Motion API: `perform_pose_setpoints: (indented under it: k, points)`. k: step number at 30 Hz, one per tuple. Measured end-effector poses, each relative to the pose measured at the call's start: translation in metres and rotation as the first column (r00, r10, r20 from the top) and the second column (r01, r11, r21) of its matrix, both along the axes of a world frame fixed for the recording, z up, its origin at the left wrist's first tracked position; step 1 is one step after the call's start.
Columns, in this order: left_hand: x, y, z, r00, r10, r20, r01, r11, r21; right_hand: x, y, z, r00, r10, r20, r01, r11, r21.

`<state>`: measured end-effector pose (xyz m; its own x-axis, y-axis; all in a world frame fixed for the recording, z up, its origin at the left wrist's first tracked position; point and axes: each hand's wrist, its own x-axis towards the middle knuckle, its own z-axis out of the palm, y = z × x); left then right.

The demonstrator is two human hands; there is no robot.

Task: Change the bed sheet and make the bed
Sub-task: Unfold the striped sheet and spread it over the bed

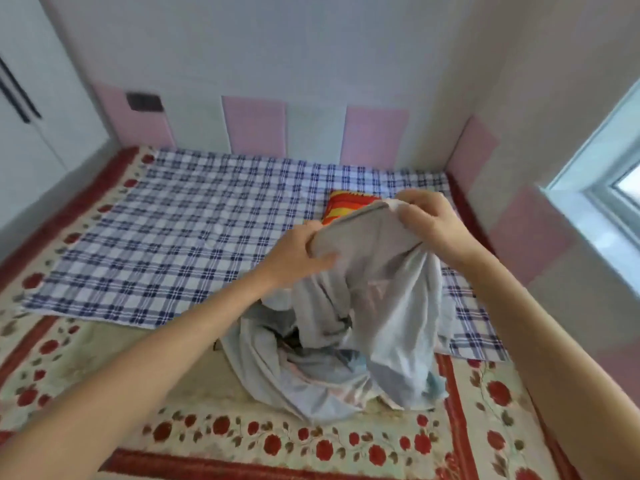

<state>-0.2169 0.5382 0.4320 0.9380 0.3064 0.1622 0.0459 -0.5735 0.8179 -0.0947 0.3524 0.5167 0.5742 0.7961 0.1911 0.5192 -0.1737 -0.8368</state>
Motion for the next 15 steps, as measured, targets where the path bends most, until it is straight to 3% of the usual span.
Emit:
perform_pose_setpoints:
  k: [3, 5, 7, 9, 15]
  points:
    - [0.013, 0.021, 0.049, 0.977, 0.104, 0.188, -0.129, 0.984, 0.127, 0.025, 0.0, 0.039, 0.933, -0.003, 0.359, 0.083, 0.975, -0.208]
    - [0.02, 0.039, 0.078, 0.944, 0.154, 0.29, -0.208, 0.964, 0.165, 0.044, 0.003, 0.049, 0.815, -0.025, 0.579, 0.246, 0.919, -0.307]
    - [0.02, 0.051, 0.107, 0.927, 0.153, 0.342, -0.239, 0.945, 0.224, 0.054, 0.002, 0.055, 0.697, -0.063, 0.715, 0.386, 0.873, -0.299]
    - [0.013, 0.058, 0.129, 0.912, 0.164, 0.375, -0.263, 0.937, 0.229, 0.06, -0.003, 0.06, 0.624, -0.153, 0.767, 0.514, 0.819, -0.255]
    - [-0.022, 0.088, 0.171, 0.826, 0.229, 0.515, -0.408, 0.873, 0.267, 0.067, -0.013, 0.079, 0.525, -0.451, 0.721, 0.704, 0.706, -0.071]
